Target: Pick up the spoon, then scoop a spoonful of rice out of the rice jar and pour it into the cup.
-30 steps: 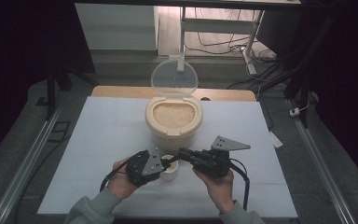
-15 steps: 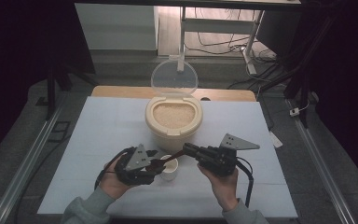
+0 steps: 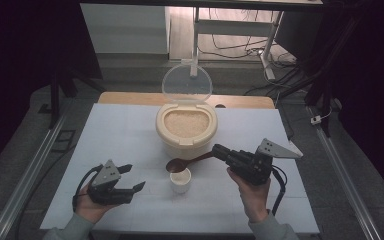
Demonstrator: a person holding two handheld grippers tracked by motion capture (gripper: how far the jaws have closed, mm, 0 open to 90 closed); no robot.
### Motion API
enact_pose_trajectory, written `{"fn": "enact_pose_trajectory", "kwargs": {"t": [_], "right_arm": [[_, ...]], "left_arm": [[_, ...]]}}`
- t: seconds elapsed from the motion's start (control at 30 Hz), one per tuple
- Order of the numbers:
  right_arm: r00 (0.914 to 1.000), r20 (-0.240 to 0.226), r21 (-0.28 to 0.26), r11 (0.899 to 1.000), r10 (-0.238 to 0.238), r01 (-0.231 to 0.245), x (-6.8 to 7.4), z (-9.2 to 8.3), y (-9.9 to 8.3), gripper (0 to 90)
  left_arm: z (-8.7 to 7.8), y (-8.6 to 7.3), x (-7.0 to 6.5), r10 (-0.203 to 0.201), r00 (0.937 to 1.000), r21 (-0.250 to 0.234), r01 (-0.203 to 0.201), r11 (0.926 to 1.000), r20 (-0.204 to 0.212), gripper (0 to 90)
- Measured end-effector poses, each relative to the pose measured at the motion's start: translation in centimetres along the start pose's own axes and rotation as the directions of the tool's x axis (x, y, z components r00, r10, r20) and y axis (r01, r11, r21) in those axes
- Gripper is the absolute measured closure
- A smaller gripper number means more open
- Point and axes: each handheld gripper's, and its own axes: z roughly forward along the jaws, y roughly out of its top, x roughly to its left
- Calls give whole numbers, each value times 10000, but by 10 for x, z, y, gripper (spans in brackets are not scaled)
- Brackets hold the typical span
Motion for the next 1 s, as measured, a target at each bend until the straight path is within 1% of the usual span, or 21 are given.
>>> {"fn": "enact_pose_trajectory", "kwargs": {"t": [0.1, 0.17, 0.23, 0.3, 0.4, 0.6, 0.7, 0.87, 1.0], "right_arm": [[10000, 23, -135, 9999, -55, 56, -1, -4, 4, 829], [9999, 27, -198, 9997, -118, 119, -1, -6, 6, 829], [9999, 40, -268, 9995, -162, 163, -1, -8, 8, 828], [9998, 56, -362, 9992, -172, 174, -1, -11, 10, 829], [9997, 118, -525, 9984, -206, 211, -1, -15, 14, 828], [9993, 302, -832, 9962, -222, 247, -3, -22, 19, 828], [9989, 376, -927, 9952, -276, 310, -5, -22, 22, 828], [9979, 569, -1100, 9932, -318, 379, -9, -21, 31, 829], [9963, 804, -1196, 9921, -290, 385, -16, -18, 41, 828]], "left_arm": [[-2, -10, 9, -400, 9992, 71, 400, 9992, -79, 275], [-3, -13, 12, -501, 9987, 101, 502, 9987, -132, 270], [-4, -13, 13, -518, 9985, 46, 519, 9986, -194, 264], [-4, -13, 14, -497, 9985, 63, 498, 9987, -243, 257], [-4, -15, 15, -566, 9981, 111, 570, 9983, -261, 251], [-3, -28, 20, -690, 9967, 575, 714, 9958, -421, 222], [-3, -32, 23, -835, 9953, 639, 866, 9942, -485, 219], [-4, -35, 25, -804, 9949, 727, 848, 9937, -614, 217], [-3, -37, 27, -853, 9945, 765, 898, 9930, -606, 214]]}}
